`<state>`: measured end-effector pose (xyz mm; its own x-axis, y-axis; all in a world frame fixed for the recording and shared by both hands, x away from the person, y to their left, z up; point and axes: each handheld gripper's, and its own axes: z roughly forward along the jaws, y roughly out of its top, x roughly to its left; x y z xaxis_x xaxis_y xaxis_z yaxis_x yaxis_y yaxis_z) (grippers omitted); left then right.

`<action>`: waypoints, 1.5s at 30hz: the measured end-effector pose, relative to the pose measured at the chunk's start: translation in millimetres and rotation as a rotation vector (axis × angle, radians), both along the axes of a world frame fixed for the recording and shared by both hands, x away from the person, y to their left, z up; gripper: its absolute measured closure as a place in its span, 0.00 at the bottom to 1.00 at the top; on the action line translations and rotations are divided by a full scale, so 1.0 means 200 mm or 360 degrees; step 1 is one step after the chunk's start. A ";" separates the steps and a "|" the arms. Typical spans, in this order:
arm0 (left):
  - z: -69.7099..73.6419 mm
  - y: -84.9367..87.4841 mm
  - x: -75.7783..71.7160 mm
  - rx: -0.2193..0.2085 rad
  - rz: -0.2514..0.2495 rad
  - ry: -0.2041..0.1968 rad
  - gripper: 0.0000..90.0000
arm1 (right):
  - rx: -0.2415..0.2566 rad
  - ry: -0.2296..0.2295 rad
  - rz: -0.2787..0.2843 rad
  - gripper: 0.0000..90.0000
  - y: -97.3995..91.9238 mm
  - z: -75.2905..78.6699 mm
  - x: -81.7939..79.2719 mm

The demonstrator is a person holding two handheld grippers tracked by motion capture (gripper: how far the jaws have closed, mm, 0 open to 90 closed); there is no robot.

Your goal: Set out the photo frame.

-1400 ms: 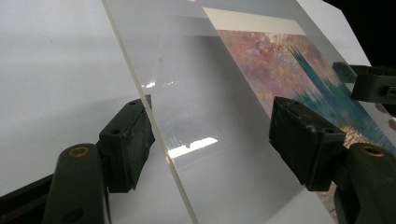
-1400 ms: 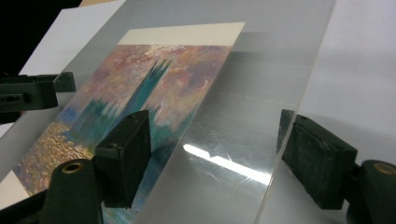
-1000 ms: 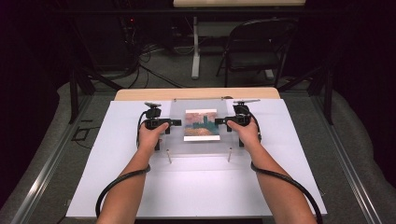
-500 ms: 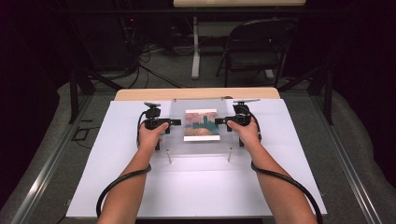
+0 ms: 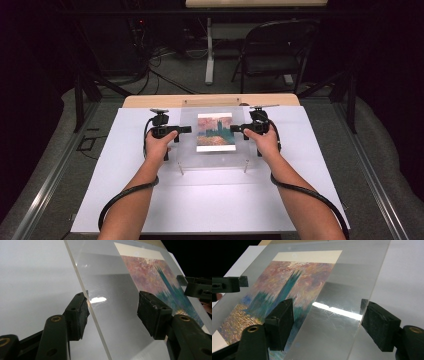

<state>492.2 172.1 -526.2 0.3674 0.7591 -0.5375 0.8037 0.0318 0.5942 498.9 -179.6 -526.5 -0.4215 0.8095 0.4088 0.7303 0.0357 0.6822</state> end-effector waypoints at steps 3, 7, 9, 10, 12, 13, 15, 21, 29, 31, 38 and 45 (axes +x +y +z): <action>0.03 0.01 -0.02 0.0002 -0.0012 -0.0028 0.49 | -0.0020 -0.0045 0.0013 0.30 0.00 0.03 -0.02; 0.06 0.02 -0.05 0.0003 -0.0018 -0.0059 0.51 | -0.0045 -0.0095 0.0037 0.31 0.01 0.07 -0.05; 0.07 0.02 -0.06 0.0001 -0.0021 -0.0071 0.52 | -0.0052 -0.0112 0.0045 0.31 0.01 0.08 -0.06; 0.08 0.02 -0.06 0.0006 -0.0028 -0.0083 0.52 | -0.0053 -0.0124 0.0045 0.31 0.01 0.08 -0.07; 0.09 0.02 -0.08 0.0011 -0.0027 -0.0100 0.53 | -0.0061 -0.0144 0.0050 0.31 0.00 0.09 -0.08; 0.10 0.02 -0.08 0.0011 -0.0027 -0.0101 0.53 | -0.0061 -0.0153 0.0052 0.31 0.01 0.10 -0.09; 0.11 0.02 -0.10 0.0016 -0.0024 -0.0112 0.54 | -0.0070 -0.0171 0.0054 0.31 0.01 0.11 -0.10; 0.16 0.01 -0.14 0.0060 -0.0031 -0.0151 0.54 | -0.0110 -0.0220 0.0056 0.31 0.02 0.16 -0.15; 0.21 0.00 -0.19 0.0123 -0.0030 -0.0194 0.54 | -0.0155 -0.0275 0.0092 0.31 0.02 0.20 -0.19; 0.23 -0.01 -0.20 0.0137 -0.0028 -0.0204 0.54 | -0.0190 -0.0299 0.0110 0.31 0.02 0.22 -0.21; 0.27 0.00 -0.25 0.0161 -0.0050 -0.0242 0.55 | -0.0208 -0.0325 0.0098 0.34 0.02 0.26 -0.26; 0.29 0.01 -0.29 0.0157 -0.0064 -0.0286 0.58 | -0.0226 -0.0366 0.0094 0.37 0.01 0.29 -0.31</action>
